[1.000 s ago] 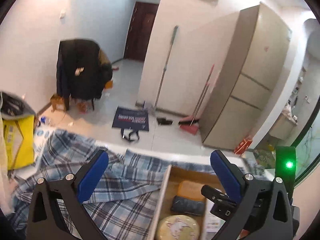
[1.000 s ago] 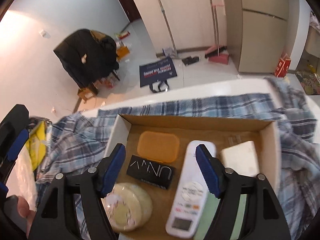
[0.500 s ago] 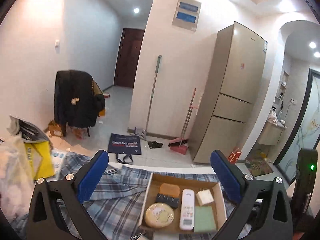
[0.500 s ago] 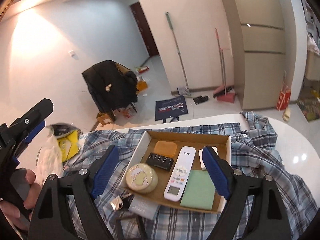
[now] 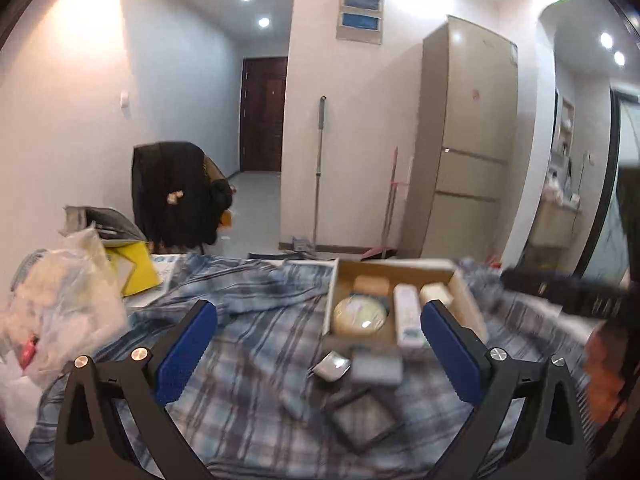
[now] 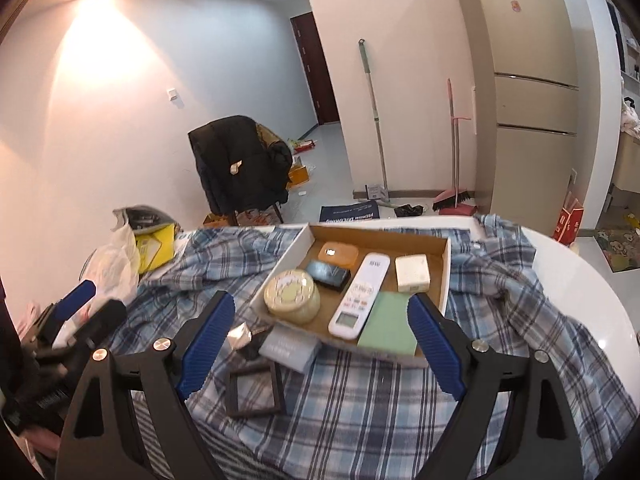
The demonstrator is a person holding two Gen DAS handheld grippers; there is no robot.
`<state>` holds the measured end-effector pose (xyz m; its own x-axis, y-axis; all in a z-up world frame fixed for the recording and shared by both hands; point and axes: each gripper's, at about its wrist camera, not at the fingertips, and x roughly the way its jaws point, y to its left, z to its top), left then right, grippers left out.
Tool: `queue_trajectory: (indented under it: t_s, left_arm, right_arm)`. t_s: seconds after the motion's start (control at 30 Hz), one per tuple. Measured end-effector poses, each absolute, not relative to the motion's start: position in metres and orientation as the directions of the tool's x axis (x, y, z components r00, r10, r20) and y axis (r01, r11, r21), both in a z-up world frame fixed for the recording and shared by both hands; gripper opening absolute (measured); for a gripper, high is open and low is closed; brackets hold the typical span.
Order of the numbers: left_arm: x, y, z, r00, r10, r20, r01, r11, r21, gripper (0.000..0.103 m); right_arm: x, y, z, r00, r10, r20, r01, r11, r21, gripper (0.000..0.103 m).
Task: Organize rigid objects
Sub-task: 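Withdraw both grippers up from the cardboard box, then reach down and grasp the black square frame with the right gripper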
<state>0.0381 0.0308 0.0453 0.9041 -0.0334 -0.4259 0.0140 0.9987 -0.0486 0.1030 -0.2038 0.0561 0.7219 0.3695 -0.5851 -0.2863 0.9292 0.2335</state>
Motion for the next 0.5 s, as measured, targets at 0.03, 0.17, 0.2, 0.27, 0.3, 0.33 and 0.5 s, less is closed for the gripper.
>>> queue_trajectory:
  t_s: [0.03,0.17,0.2,0.27,0.3,0.33,0.5]
  left_arm:
    - [0.032,0.031,0.037,0.904,-0.02,-0.428,0.01,1.0,-0.026,0.103]
    - [0.031,0.039,0.008,0.877,-0.033,-0.48,0.015,0.999,-0.042,0.103]
    - [0.029,0.042,0.0,0.87,-0.043,-0.49,0.017,0.998,-0.059,0.103]
    - [0.031,0.048,-0.012,0.856,-0.076,-0.511,0.029,0.995,-0.099,0.103]
    - [0.032,0.05,-0.017,0.855,-0.074,-0.514,0.022,0.994,-0.106,0.103]
    - [0.032,0.05,-0.021,0.856,-0.06,-0.514,0.011,0.995,-0.098,0.103]
    - [0.031,0.058,-0.025,0.846,-0.013,-0.533,-0.042,0.995,-0.092,0.103]
  right_arm:
    - [0.099,-0.204,0.051,0.718,0.376,-0.586,-0.294,0.926,0.235,0.093]
    - [0.088,-0.205,0.033,0.719,0.37,-0.588,-0.29,0.929,0.23,0.095]
    - [0.087,-0.203,0.029,0.716,0.369,-0.593,-0.293,0.929,0.224,0.095]
    - [0.087,-0.199,0.023,0.709,0.356,-0.608,-0.295,0.934,0.204,0.095]
    - [0.087,-0.196,0.02,0.705,0.349,-0.617,-0.294,0.936,0.194,0.095]
    - [0.087,-0.193,0.017,0.7,0.347,-0.624,-0.296,0.937,0.188,0.095]
    - [0.087,-0.18,0.001,0.665,0.335,-0.667,-0.304,0.938,0.167,0.095]
